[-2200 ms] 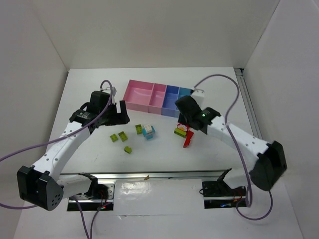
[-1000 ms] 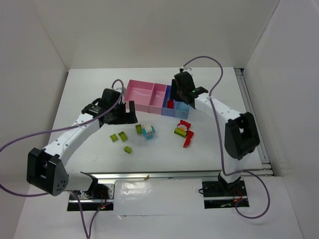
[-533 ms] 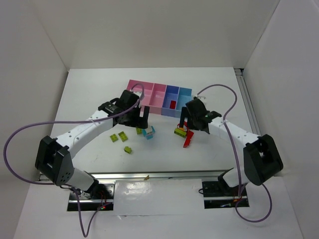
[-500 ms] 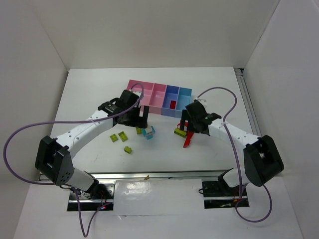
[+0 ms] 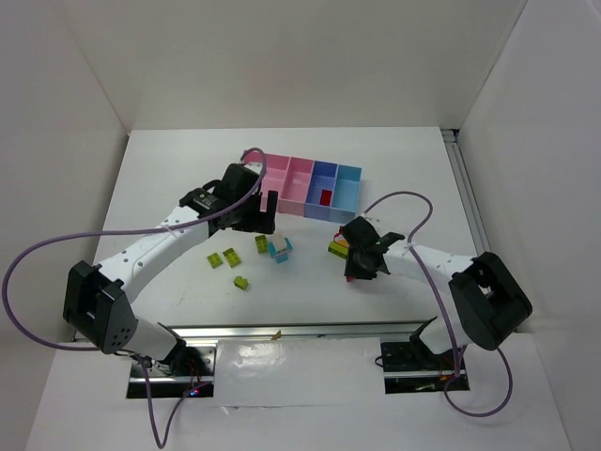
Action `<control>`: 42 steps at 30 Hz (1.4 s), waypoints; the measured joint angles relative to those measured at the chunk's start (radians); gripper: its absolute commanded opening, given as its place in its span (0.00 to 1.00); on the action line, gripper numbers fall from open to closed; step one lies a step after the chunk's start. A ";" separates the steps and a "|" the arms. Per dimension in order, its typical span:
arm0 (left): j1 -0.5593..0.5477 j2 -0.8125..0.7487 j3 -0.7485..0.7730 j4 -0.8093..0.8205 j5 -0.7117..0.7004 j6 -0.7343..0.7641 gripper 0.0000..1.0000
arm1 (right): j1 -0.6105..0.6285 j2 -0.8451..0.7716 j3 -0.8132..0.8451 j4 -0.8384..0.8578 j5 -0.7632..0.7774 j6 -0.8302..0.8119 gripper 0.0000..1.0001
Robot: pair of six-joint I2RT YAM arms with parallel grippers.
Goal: Sort the legos into containers by color
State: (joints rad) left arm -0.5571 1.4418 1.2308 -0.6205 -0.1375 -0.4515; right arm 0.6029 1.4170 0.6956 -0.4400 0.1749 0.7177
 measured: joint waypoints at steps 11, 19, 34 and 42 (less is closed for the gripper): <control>-0.003 0.000 0.000 -0.023 -0.040 0.002 1.00 | 0.059 -0.034 0.249 -0.129 0.113 0.006 0.23; -0.003 0.000 0.000 -0.039 -0.074 0.001 1.00 | -0.023 0.217 0.629 -0.009 0.154 -0.140 0.25; -0.003 -0.013 0.000 -0.080 -0.114 -0.001 1.00 | -0.104 0.437 0.762 0.112 0.153 -0.255 0.67; 0.036 -0.026 -0.042 -0.076 -0.136 -0.053 0.97 | -0.144 -0.041 0.323 0.078 0.187 -0.214 0.72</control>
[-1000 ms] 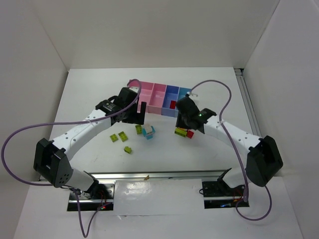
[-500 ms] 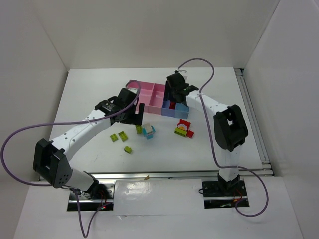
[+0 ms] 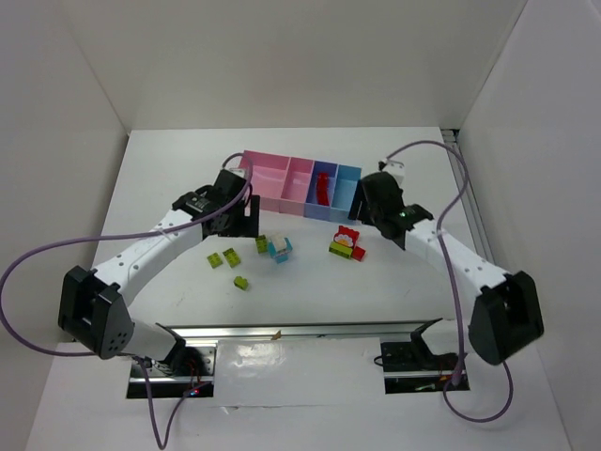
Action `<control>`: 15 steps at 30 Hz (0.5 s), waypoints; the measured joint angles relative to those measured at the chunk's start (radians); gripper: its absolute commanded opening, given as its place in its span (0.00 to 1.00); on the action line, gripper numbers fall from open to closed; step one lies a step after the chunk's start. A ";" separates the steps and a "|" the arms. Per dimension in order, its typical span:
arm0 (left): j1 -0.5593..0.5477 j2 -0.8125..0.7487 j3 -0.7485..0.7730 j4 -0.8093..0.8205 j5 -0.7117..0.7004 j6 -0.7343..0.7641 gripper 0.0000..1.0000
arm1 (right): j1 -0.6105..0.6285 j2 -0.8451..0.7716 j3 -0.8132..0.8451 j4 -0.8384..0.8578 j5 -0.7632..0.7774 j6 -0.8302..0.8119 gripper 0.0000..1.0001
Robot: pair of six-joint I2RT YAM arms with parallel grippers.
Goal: Sort the legos into containers by color
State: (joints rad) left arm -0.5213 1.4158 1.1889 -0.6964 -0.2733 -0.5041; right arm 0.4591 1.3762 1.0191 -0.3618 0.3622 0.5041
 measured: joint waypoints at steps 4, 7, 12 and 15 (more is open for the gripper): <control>0.053 -0.041 -0.071 -0.005 -0.003 -0.038 0.97 | 0.003 -0.152 -0.201 -0.063 -0.022 0.066 0.76; 0.072 -0.075 -0.126 -0.005 0.006 -0.079 0.96 | 0.005 -0.189 -0.327 -0.119 -0.062 0.127 0.76; 0.072 -0.129 -0.246 0.003 0.074 -0.128 0.95 | 0.006 -0.175 -0.401 -0.127 -0.118 0.182 0.74; 0.070 -0.138 -0.323 0.025 0.141 -0.133 0.95 | 0.006 -0.102 -0.388 -0.097 -0.136 0.185 0.74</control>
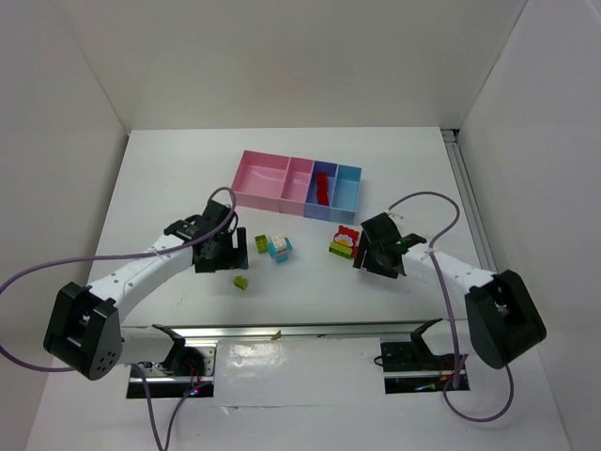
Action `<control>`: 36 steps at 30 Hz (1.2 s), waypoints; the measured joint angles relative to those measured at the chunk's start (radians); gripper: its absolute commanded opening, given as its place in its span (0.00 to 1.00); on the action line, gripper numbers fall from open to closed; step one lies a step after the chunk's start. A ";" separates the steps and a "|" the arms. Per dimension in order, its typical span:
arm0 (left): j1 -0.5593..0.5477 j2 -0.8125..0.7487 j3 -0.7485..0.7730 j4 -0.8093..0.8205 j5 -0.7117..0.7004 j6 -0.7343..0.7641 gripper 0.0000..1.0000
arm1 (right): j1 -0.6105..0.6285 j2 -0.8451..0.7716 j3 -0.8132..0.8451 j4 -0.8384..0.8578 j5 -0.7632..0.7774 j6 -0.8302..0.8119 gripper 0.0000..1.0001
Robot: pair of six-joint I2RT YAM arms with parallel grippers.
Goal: Sort the legos into containers by color
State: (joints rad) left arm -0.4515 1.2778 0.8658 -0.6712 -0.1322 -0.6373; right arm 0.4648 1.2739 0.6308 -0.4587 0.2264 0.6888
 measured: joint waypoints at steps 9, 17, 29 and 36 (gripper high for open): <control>-0.039 0.000 -0.067 0.039 0.061 -0.047 0.95 | 0.000 0.143 0.055 0.078 -0.002 -0.040 0.74; -0.039 0.019 -0.071 0.063 0.060 -0.082 0.95 | 0.000 0.226 0.109 0.160 0.018 -0.066 0.73; -0.039 0.056 -0.075 0.082 0.067 -0.101 0.95 | 0.000 0.250 0.122 0.180 0.076 -0.072 0.38; -0.039 0.056 -0.075 0.088 0.066 -0.107 0.95 | 0.000 0.119 0.119 0.087 0.089 -0.080 0.37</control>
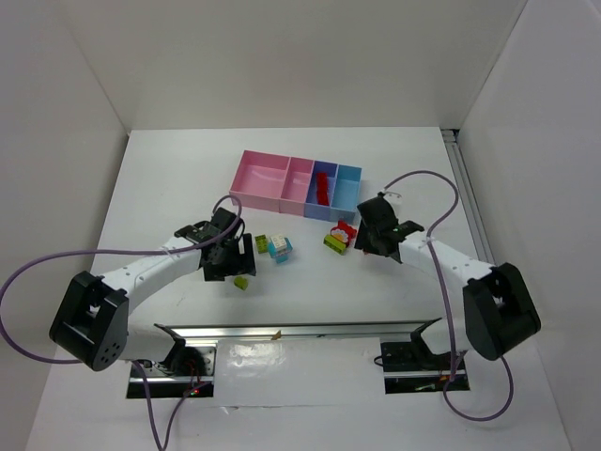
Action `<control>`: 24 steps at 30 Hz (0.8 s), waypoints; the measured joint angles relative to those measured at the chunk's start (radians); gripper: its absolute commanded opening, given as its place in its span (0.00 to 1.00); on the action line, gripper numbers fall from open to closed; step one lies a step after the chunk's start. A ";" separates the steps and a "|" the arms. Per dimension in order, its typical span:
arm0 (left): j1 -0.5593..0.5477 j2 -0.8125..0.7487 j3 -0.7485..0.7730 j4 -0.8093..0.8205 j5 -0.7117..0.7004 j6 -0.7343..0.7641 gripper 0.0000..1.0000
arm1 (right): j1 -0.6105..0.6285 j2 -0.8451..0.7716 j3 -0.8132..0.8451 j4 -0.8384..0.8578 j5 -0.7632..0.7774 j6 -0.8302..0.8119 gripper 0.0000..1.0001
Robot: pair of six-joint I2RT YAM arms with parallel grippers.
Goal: Sort the legos into containers by color
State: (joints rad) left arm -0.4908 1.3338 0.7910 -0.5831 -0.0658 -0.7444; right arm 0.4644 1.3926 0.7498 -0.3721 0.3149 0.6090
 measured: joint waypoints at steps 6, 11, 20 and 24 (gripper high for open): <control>0.000 0.004 0.000 0.004 0.000 -0.005 0.93 | 0.000 -0.055 0.151 -0.053 0.022 -0.040 0.37; 0.000 0.017 -0.012 0.025 0.002 -0.018 0.92 | -0.001 0.057 0.337 -0.008 0.013 -0.091 0.37; 0.000 0.094 -0.010 0.033 0.014 0.008 0.92 | -0.001 0.409 0.649 0.043 -0.049 -0.151 0.37; 0.000 0.124 -0.003 0.028 0.019 0.011 0.93 | -0.001 0.499 0.730 0.045 -0.069 -0.159 0.40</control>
State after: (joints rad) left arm -0.4908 1.4582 0.7879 -0.5549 -0.0463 -0.7330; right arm 0.4637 1.8912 1.4799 -0.3267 0.2455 0.4500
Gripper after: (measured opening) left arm 0.932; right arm 0.534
